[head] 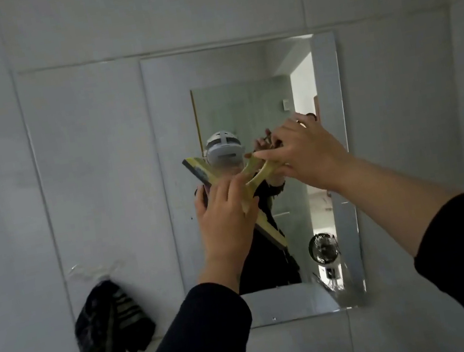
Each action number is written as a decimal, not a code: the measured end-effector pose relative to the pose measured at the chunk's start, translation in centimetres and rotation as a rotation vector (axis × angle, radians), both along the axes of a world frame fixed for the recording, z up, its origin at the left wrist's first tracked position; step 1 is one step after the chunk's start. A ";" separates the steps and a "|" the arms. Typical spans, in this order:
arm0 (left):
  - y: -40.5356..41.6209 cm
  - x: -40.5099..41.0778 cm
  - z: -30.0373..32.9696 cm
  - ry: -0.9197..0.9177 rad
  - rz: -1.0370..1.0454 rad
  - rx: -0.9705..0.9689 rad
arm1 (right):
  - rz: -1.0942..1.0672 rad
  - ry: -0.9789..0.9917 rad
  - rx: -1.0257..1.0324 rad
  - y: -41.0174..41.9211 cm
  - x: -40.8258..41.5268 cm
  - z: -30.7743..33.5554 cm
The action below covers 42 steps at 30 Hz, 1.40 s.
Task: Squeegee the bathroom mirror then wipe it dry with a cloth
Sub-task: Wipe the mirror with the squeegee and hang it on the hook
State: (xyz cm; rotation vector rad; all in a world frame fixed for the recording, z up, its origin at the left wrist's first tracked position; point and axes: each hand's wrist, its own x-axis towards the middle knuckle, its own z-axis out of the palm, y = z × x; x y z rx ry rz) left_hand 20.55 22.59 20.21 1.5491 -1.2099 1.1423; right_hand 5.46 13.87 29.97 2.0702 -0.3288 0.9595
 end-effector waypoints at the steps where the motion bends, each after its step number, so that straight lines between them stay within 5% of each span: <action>1: 0.4 0.9 0.8 0.023 0.012 -0.016 | 0.000 -0.025 0.012 0.3 0.7 1.1; 15: -0.5 8.2 6.0 0.304 0.107 -0.074 | 0.077 -0.381 0.084 2.4 10.5 13.3; 23: -2.3 8.4 6.7 0.360 0.137 0.062 | -0.078 -0.288 0.106 2.6 14.5 15.4; 42: -2.9 7.9 6.9 0.414 0.166 0.117 | -0.263 -0.333 0.269 -3.0 3.4 12.1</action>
